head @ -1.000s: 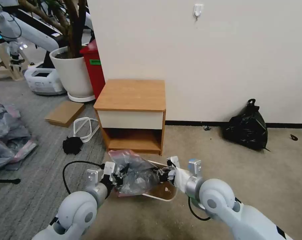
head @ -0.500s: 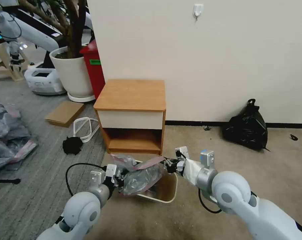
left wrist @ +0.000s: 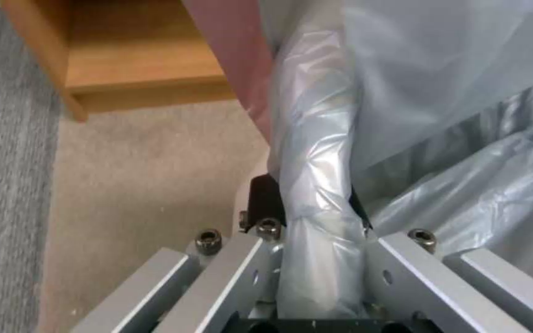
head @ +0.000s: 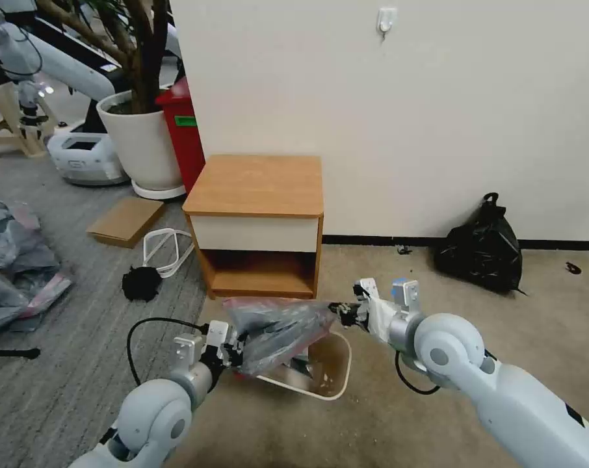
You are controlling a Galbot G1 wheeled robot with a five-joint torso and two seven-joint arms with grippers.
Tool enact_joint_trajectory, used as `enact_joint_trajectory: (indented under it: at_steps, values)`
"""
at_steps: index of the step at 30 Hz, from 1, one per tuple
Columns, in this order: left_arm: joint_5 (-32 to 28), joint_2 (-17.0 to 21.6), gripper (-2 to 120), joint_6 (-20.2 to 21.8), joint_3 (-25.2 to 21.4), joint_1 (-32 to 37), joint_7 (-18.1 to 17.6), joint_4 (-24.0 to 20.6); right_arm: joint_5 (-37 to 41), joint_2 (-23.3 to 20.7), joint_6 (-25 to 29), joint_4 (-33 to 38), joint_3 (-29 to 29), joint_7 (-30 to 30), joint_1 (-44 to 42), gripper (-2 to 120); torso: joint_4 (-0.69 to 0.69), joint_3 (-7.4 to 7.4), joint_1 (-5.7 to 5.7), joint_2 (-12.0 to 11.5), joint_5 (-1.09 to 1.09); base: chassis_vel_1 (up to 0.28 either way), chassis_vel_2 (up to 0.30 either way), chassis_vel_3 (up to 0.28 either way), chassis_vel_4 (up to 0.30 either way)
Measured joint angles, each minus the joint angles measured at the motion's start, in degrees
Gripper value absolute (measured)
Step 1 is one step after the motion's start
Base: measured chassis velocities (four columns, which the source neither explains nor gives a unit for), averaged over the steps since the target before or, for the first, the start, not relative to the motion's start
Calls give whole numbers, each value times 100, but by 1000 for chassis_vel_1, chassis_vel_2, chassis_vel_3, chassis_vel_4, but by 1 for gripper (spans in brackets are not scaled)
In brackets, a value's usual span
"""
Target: Pick up the garbage bag from the table and place it over the trash can.
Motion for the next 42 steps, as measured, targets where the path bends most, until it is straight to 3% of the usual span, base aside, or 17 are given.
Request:
enact_joint_trajectory:
  at_steps: [4, 13, 24, 32, 42]
  values:
    - [165, 20, 3, -124, -72, 110, 305, -23, 32, -13, -22, -156, -28, 103, 16, 0, 0, 0, 0, 0, 0, 0, 0, 0, 0]
    - [186, -35, 3, -317, -199, 196, 415, -37, 48, -126, -22, -127, -26, 163, -122, 0, 0, 0, 0, 0, -1, 0, 0, 0, 0]
    - [182, -96, 3, -864, -473, 367, 1036, -39, 48, -248, -13, -184, -7, 142, -264, 0, 0, 0, 0, 0, 0, 0, 0, 0, 0]
    - [193, -232, 3, -931, -484, 356, 864, 23, 13, -292, -7, -58, 61, 142, -423, 0, 0, 0, 0, 0, 0, 0, 0, 0, 0]
    - [380, -303, 3, -1170, -529, 328, 937, 190, 12, -478, -5, -39, 147, 110, -597, 0, 0, 0, 0, 0, 0, 0, 0, 0, 0]
